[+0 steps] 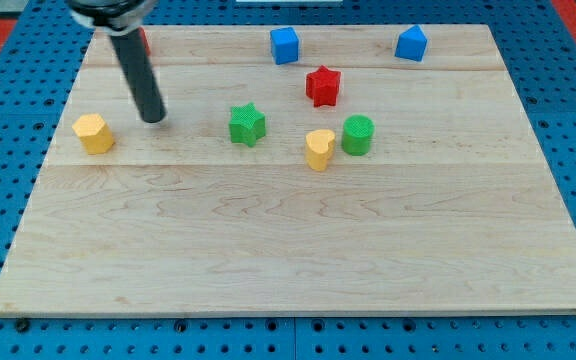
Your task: Push the green star heart and green circle to the right
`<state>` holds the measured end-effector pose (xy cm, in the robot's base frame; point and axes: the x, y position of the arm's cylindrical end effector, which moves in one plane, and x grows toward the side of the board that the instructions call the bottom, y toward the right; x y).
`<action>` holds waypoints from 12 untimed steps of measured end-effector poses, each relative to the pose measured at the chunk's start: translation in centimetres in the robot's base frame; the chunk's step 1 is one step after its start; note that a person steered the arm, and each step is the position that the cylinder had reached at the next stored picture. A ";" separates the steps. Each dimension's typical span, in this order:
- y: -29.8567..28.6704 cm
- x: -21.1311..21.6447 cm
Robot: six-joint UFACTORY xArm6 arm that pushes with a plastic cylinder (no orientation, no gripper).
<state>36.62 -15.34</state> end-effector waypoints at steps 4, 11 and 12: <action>1.4 -1.6; 26.7 4.0; 27.3 4.2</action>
<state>40.86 11.93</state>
